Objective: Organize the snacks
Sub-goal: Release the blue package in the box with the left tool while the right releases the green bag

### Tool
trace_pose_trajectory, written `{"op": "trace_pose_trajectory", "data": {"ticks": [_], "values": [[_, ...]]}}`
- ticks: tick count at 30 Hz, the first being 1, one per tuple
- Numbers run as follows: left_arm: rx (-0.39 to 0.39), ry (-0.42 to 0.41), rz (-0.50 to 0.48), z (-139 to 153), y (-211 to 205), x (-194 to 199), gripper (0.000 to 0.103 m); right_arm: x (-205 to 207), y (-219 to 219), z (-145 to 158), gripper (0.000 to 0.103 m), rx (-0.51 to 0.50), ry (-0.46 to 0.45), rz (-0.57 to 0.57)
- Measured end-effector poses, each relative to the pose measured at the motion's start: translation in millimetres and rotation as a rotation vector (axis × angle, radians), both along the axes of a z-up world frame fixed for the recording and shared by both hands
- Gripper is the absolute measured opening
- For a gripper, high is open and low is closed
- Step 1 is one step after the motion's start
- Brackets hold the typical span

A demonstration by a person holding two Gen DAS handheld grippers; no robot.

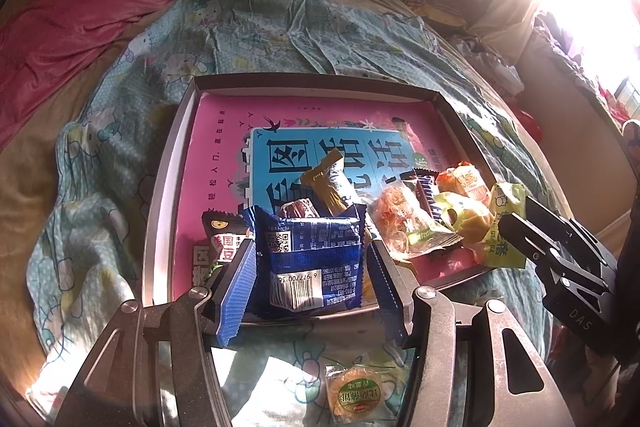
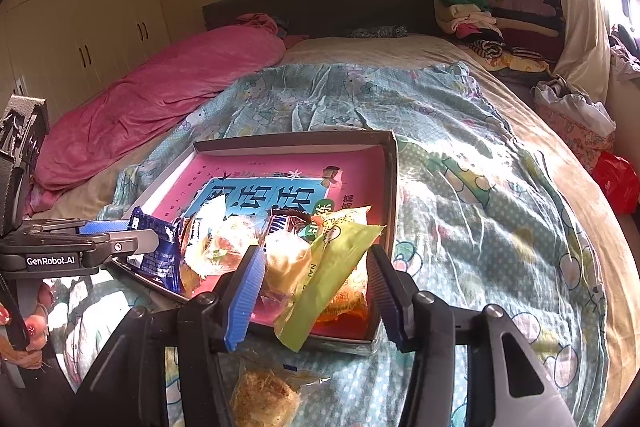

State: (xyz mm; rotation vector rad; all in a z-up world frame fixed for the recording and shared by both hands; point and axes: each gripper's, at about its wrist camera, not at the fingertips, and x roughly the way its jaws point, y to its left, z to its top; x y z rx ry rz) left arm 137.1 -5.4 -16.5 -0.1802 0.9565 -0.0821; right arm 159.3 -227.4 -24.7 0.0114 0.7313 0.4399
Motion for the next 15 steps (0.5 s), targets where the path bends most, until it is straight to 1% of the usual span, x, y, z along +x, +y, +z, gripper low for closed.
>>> {"op": "trace_pose_trajectory", "data": {"ticks": [12, 15], "values": [[-0.015, -0.012, -0.006, 5.2, 0.5, -3.3, 0.069, 0.6, -3.9, 0.5, 0.054, -0.005, 0.0, -0.022], [-0.02, -0.016, -0.008, 6.7, 1.1, -4.1, 0.069, 0.7, -4.1, 1.0, 0.055, -0.006, -0.003, -0.023]]}}
